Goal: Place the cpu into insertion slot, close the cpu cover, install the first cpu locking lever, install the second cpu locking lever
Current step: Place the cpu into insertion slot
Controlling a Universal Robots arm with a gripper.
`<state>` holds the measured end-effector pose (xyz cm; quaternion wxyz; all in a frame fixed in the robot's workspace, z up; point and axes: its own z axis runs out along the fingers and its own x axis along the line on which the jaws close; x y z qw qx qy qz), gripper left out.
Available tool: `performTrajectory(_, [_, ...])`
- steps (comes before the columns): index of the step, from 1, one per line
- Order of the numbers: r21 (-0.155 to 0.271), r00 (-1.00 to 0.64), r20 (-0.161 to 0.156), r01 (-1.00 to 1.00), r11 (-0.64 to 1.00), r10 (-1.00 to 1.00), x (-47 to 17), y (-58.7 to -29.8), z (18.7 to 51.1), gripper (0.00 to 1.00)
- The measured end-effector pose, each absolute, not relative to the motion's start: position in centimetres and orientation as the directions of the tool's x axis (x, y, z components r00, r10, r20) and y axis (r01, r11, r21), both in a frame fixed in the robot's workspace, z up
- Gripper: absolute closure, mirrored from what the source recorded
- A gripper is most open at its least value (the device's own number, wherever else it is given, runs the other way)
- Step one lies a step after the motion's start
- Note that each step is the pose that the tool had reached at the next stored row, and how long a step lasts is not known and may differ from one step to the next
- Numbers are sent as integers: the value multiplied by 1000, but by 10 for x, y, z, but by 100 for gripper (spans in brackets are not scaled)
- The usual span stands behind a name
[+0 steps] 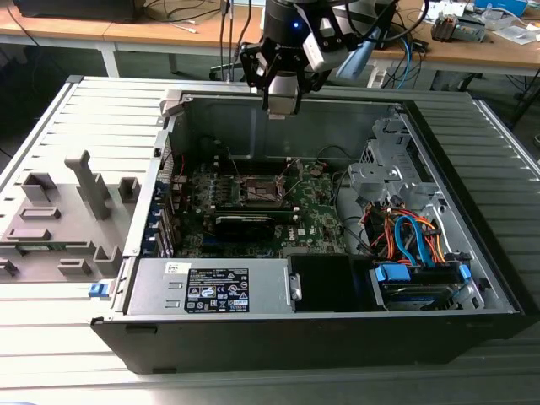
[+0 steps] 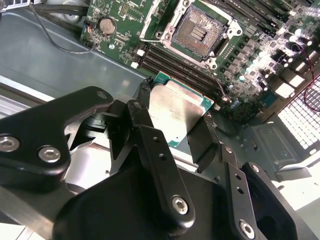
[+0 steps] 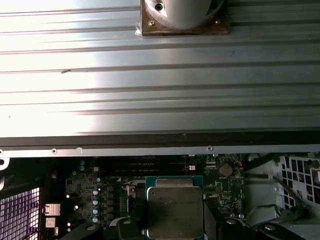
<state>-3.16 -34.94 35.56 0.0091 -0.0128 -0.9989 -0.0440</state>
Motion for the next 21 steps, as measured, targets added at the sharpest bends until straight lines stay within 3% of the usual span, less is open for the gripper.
performTrajectory(21, [88, -1000, 19, 26, 996, 25, -32, -353, 353, 45])
